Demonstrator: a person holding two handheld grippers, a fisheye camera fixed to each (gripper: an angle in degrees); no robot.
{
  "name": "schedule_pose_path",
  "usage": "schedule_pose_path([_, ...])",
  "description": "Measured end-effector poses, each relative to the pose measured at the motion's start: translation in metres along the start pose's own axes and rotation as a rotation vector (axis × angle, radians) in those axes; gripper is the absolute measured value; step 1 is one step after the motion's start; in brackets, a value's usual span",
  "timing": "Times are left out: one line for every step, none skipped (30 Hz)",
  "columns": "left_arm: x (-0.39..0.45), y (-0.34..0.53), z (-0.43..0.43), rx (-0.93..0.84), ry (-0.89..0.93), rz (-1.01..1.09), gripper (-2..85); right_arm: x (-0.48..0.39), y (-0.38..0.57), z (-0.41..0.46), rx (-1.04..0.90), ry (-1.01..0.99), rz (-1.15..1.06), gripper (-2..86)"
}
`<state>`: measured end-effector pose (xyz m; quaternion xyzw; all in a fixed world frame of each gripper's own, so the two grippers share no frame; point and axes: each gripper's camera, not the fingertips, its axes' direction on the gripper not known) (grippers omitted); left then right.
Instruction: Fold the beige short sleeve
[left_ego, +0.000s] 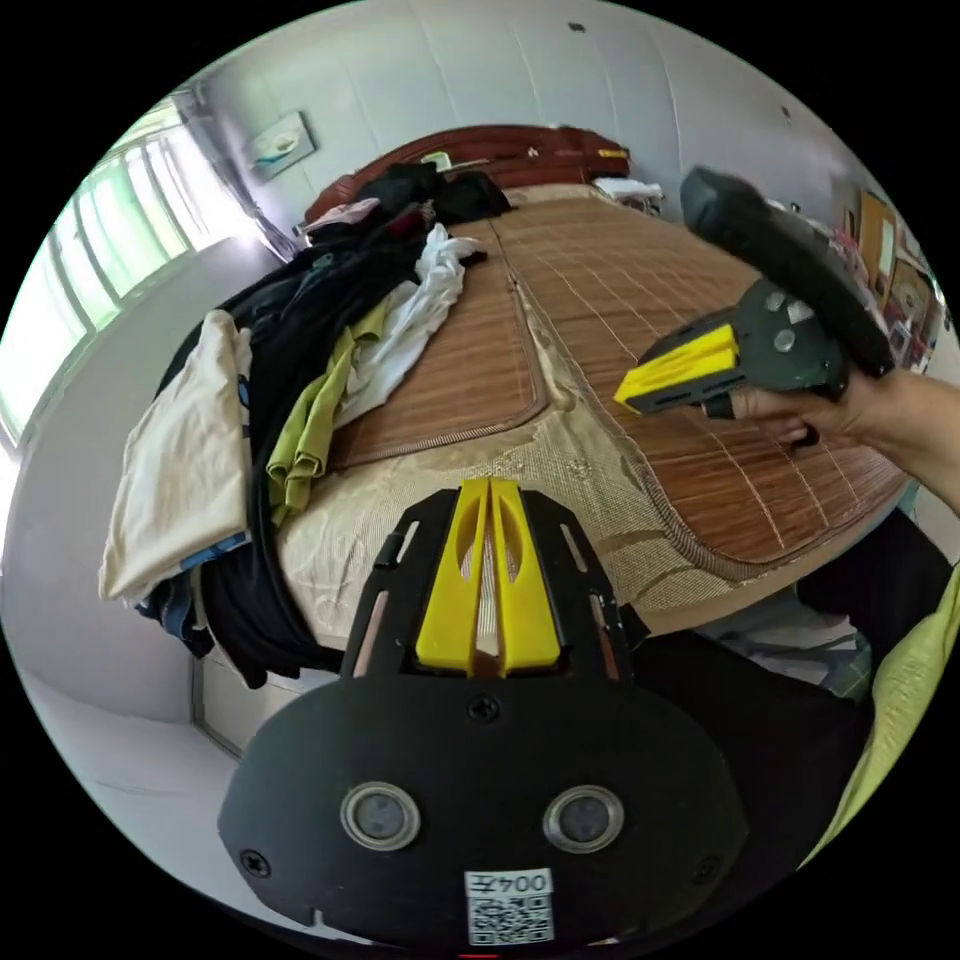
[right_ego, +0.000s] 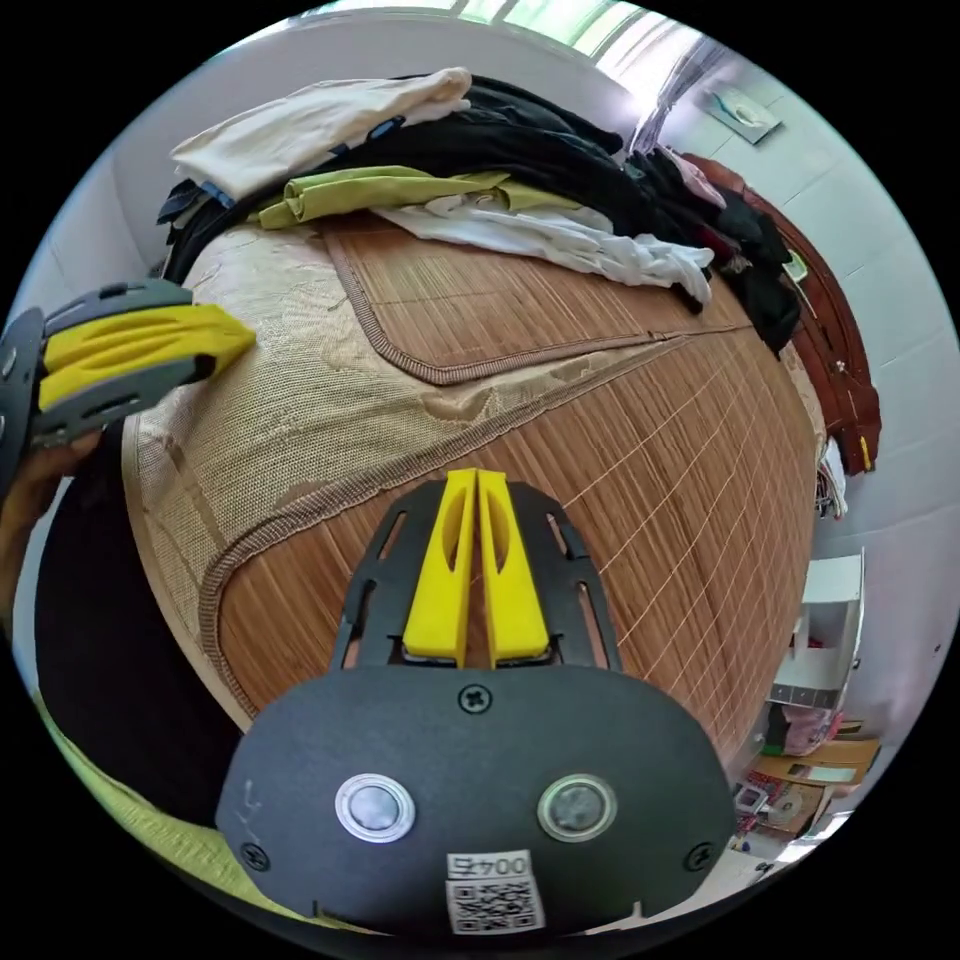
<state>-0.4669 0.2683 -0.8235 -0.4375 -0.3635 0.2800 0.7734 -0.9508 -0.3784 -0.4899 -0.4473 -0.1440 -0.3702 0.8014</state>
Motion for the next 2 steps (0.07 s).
schedule_pose_path([-0.003,0.001,0.005,-0.005,0.024,-0.022,0.6,0.008,-0.005,0.002,-0.015,-0.053,0.023,0.1])
schedule_pose_path([-0.006,0.002,0.007,-0.006,0.039,-0.033,0.6,0.021,-0.011,0.002,0.024,-0.164,0.053,0.3])
